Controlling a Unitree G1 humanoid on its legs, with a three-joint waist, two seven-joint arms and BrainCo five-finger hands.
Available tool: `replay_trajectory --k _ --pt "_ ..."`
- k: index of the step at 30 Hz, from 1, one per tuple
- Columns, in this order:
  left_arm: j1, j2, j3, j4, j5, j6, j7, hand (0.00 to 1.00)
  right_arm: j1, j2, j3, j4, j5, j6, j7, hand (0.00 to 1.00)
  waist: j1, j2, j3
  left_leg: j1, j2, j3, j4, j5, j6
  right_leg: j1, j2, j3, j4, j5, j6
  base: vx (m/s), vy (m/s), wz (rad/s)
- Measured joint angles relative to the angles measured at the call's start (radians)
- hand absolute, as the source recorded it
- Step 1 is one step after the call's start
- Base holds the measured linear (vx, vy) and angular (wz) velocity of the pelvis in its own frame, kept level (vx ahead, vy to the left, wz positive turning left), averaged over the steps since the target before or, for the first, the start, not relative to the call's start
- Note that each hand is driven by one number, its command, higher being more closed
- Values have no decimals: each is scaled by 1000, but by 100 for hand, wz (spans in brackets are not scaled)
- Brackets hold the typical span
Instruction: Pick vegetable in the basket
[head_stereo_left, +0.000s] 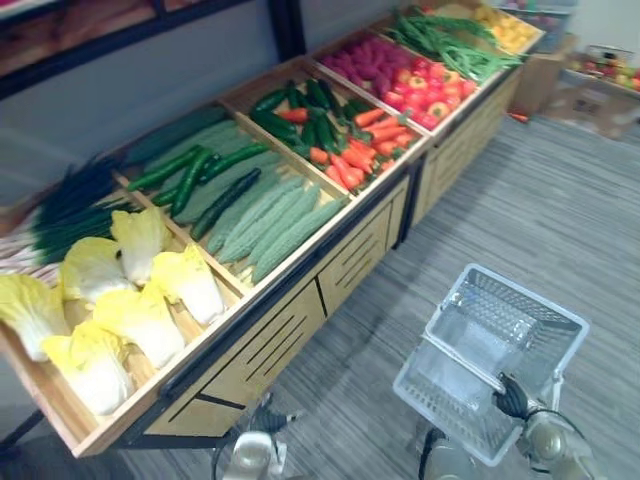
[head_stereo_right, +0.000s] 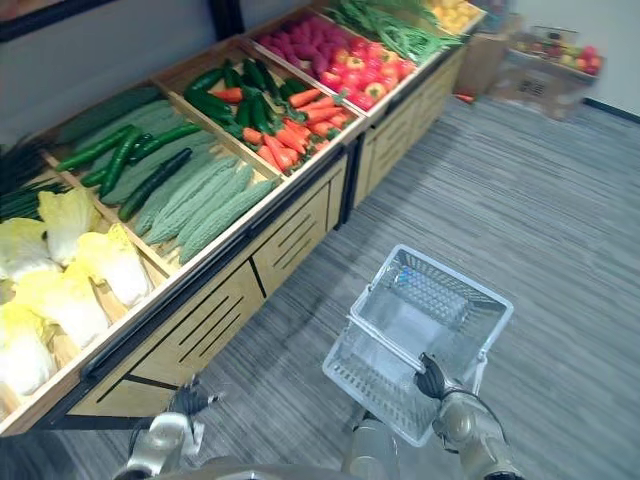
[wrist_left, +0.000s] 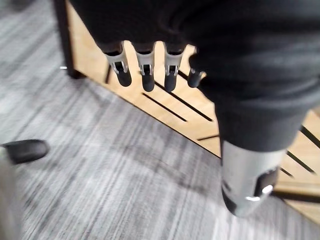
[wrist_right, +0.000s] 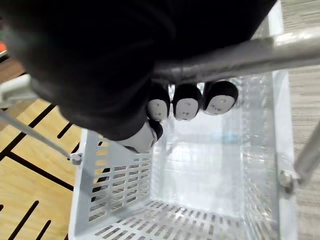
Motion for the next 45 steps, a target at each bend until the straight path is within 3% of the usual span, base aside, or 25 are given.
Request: replay_trajectory --k 2,3,4,5,6,9,14,19,22,28,36,45 --pt "18 -5 71 38 -38 23 3 0 2 -7 -9 7 3 0 3 100 -4 8 -5 -101 13 -1 -15 164 40 51 -10 -150 -47 -14 -24 178 -355 171" --pt "25 -5 80 41 -41 28 3 0 5 -9 -13 12 8 0 3 100 -5 -1 -1 -119 13 25 -27 218 47 70 -13 -191 -68 -14 -28 147 -326 192" --pt "38 -1 89 41 -52 30 2 0 17 -12 -19 16 21 0 5 100 -2 -5 0 -139 13 122 -47 296 82 120 -20 -265 -108 -16 -34 99 -255 165" --pt "54 0 89 42 -58 32 0 0 23 -16 -25 22 22 0 5 100 2 -11 4 -152 17 225 -41 317 109 156 -20 -319 -130 -17 -36 96 -179 189" --pt "84 -5 89 41 -61 35 -6 0 26 -15 -31 24 23 0 5 100 3 -11 5 -154 18 406 -15 315 125 216 -22 -389 -158 -17 -37 56 -96 136" --pt "111 -12 99 39 -64 40 -9 0 23 -11 -34 22 38 -4 2 100 15 -7 3 -156 11 546 -9 306 135 273 -19 -462 -192 -17 -35 8 13 85" --pt "110 -32 116 35 -56 39 -17 0 26 18 -8 20 39 -9 2 100 27 22 -13 -158 -49 493 -130 305 133 314 -12 -568 -239 10 11 -34 133 67" --pt "105 -27 99 30 -57 38 -29 0 24 44 4 24 42 -10 3 100 34 24 -12 -171 -89 397 -204 304 131 356 -11 -678 -242 21 30 -46 102 71" --pt "102 -15 68 29 -58 37 -32 0 -4 66 5 33 62 -16 3 100 55 22 -12 -166 -91 396 -205 281 101 359 -16 -670 -241 26 38 -66 76 10" --pt "101 -6 55 30 -61 36 -41 0 0 92 4 44 104 -18 4 100 63 21 -13 -169 -91 392 -205 255 71 346 -21 -657 -219 17 38 -66 30 -3" --pt "103 2 48 32 -61 36 -47 0 16 128 4 80 146 -18 23 100 83 13 -44 -171 -84 398 -211 243 91 329 -13 -618 -219 14 33 -16 -5 -5" --pt "104 2 48 33 -61 36 -54 0 17 159 5 117 147 -19 32 100 81 -12 -69 -165 -86 377 -207 251 101 330 -10 -589 -209 15 31 34 -21 2"
